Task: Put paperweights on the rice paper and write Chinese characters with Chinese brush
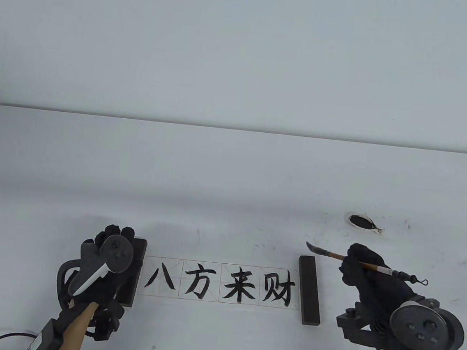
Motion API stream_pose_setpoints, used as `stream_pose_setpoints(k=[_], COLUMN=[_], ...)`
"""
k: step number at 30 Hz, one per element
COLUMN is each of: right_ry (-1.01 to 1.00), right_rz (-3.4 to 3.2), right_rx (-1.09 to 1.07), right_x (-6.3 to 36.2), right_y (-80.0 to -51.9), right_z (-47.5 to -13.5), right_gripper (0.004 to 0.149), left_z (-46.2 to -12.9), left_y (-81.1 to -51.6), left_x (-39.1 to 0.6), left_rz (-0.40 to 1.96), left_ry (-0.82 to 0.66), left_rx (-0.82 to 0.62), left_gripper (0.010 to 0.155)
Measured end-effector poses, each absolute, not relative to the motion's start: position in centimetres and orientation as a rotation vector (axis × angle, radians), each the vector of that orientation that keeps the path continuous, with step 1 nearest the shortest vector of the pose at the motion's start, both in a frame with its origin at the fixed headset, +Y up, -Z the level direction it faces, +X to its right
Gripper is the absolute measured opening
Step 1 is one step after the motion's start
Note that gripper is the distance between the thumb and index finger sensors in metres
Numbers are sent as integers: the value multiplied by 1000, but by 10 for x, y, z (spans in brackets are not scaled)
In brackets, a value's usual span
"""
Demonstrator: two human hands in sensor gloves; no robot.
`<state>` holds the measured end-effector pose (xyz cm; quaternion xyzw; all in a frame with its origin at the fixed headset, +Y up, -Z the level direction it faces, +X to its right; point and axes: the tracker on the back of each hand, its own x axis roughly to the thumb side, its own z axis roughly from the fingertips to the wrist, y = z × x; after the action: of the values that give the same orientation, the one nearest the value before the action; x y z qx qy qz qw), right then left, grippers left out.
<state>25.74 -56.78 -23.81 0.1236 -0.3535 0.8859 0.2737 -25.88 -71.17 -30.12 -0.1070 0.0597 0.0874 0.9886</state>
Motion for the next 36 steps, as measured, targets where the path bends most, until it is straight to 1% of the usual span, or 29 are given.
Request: stream_pose_setpoints(k=[3,11,13,18,23,25,29,36], right_ry=[-1031,-1099,-1094,-991,-818,-724,-600,-405], right_rz=[2432,2545,2569,2702,2958,3096,3279,3437], right_rx=[318,238,209,133,76,59,8,-40], right_x=[261,272,275,282,287,288,290,290], right_y=[-558,-541,-539,-541,-563,-581,-616,-663], right_z=[-236,-236,-237,-247,-266,-277,-295,-317], right_gripper=[46,42,42,49,58,61,66,68], left_z=[-301,-301,-301,-301,-301,-301,-301,-301], left_y=[-712,-711,-711,-711,-711,-711,-711,-711], left_x=[-259,-259,-259,-259,-259,-259,-259,-258], left_rz=[175,173,173,173,175,173,173,173], left_ry=[121,126,127,128,125,121,119,116], left_rx=[-212,-212,-213,-213,-208,-208,-207,-207], left_gripper=[83,83,83,83,84,84,84,84])
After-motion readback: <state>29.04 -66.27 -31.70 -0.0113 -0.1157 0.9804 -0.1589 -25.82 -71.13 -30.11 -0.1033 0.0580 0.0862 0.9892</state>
